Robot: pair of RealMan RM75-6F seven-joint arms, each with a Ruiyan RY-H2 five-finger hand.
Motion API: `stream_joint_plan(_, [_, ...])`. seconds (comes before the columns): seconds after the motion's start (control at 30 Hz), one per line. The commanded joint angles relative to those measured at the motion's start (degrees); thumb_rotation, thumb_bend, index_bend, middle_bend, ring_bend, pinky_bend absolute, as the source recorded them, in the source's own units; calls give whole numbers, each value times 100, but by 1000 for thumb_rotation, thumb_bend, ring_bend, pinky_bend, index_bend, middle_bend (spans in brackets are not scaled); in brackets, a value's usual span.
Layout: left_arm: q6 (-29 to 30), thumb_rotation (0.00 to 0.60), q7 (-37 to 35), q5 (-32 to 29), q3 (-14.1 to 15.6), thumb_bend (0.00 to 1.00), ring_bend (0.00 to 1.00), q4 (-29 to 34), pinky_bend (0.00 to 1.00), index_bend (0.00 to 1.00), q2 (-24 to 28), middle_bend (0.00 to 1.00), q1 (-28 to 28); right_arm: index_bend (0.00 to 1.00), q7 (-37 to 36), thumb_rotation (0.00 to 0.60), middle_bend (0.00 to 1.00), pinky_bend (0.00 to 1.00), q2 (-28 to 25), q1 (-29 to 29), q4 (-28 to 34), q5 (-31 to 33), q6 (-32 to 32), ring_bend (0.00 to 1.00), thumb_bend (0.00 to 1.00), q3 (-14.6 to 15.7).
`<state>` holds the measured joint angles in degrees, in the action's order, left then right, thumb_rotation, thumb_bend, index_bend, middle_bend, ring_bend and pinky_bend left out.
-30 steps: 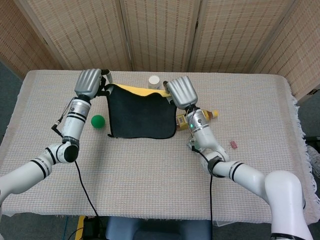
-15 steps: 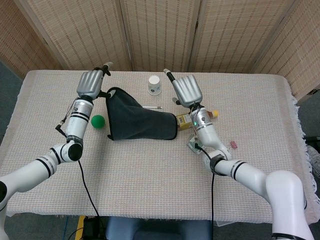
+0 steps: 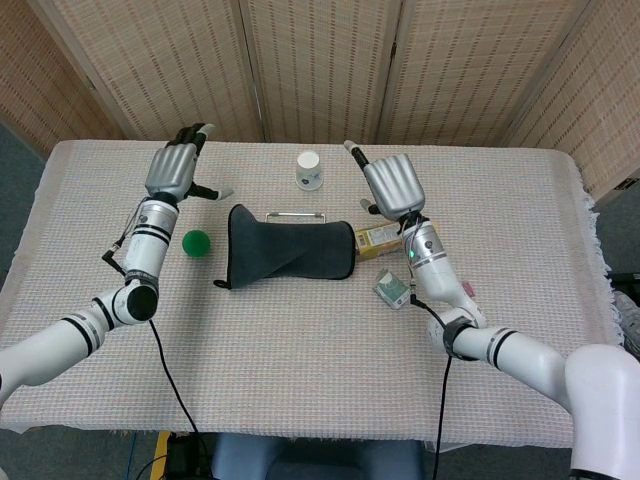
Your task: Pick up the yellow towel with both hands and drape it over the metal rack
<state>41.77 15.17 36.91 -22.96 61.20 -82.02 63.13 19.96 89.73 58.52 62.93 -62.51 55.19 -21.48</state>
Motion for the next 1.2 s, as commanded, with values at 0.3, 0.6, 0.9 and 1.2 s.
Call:
stream_joint_plan(0.3, [720,600,-381,332,216,72,4,906,213,126,400,87,-787,117,55,600,753,1000,-1116,-741,1545,112,78,888,262,344])
stream_joint_plan(0.6, [2126,600,-501,1234,795,72,6,2357,218,153,1094,108,-2001,144,-643,600,520,754,-2447,-1652,2869,-617,136,565,305,1061])
stream_joint_plan(0.9, [3783,600,-431,2552,1768,71,11,3349,220,168,1571,116,-3455,144,-1401,600,350,546,-3251,-2783,3257,-1705,974,334,315,1851])
stream_joint_plan(1.2, [5086,600,-433,3285,2385,71,14,3732,220,179,1563,116,-4729,144,-1759,600,281,416,-3502,-3932,3277,-2268,2183,254,315,2369])
